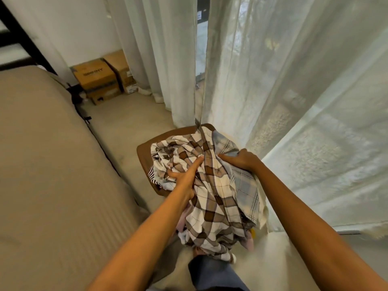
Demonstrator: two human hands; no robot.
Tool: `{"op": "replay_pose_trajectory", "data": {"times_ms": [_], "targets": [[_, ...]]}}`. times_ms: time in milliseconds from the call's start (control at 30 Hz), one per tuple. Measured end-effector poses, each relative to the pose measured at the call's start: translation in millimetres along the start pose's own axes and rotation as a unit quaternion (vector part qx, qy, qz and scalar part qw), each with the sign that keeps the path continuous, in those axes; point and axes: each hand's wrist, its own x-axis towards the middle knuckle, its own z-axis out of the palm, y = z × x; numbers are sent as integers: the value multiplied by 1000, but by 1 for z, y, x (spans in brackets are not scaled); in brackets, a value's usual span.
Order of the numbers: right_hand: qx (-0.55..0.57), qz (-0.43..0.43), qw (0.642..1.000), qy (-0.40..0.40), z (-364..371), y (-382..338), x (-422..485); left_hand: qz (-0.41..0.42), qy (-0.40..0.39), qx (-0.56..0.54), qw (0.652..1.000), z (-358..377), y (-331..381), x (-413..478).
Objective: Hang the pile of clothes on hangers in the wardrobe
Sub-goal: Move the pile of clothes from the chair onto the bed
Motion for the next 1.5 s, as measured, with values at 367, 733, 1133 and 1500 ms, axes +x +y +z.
{"op": "replay_pose_trajectory", "data": {"times_ms": [367, 733, 1133, 1500], "targets": [[296, -41, 953, -54, 15, -12, -21, -22, -60, -62, 996, -36, 2, -16], [400, -29, 915, -51, 84, -24, -77, 10, -104, 44, 994, -111, -51, 76], [333, -96, 937, 40, 139, -128, -145, 33, -159, -25, 986, -226, 34, -61], [377, -289, 877, 69, 161, -359, -219, 262, -82, -106, 956, -401, 200, -164]]}}
